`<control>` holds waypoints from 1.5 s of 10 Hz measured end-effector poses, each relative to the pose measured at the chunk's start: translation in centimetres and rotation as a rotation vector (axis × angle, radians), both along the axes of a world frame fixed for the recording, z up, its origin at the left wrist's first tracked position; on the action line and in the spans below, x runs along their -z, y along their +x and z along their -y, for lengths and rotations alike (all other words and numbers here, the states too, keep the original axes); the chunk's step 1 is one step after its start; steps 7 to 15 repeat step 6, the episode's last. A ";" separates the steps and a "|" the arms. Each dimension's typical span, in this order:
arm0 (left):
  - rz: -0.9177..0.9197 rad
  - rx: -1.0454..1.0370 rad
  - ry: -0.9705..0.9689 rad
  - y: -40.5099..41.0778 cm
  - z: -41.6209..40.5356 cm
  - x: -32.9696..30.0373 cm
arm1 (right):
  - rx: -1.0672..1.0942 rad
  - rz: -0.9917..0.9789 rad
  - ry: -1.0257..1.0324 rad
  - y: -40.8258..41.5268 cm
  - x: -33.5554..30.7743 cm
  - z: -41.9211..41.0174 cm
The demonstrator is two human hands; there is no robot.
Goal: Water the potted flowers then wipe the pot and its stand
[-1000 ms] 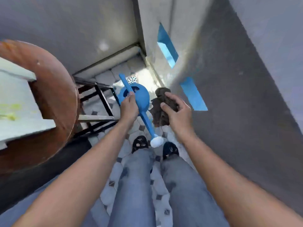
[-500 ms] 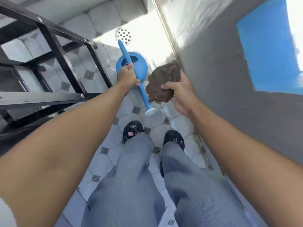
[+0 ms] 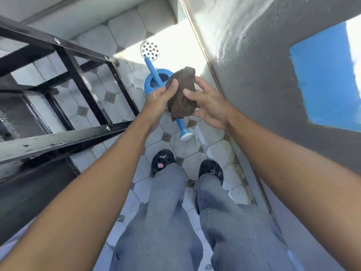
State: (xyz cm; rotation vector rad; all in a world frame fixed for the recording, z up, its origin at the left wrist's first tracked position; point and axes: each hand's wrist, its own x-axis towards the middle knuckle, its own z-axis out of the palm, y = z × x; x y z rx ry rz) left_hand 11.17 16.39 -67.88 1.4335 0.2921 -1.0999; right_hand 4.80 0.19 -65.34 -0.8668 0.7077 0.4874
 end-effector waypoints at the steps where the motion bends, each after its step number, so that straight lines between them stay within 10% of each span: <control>1: 0.155 -0.158 0.086 0.6 -1.1 0.6 | -0.085 -0.045 0.061 0.7 0.6 1.0; 5: 0.335 -0.160 0.637 4.0 -3.6 2.8 | -0.340 -0.156 -0.941 6.6 4.9 0.4; 15: 0.282 -0.036 0.572 3.9 -3.5 2.8 | -0.436 -0.145 -0.948 6.2 4.9 -0.3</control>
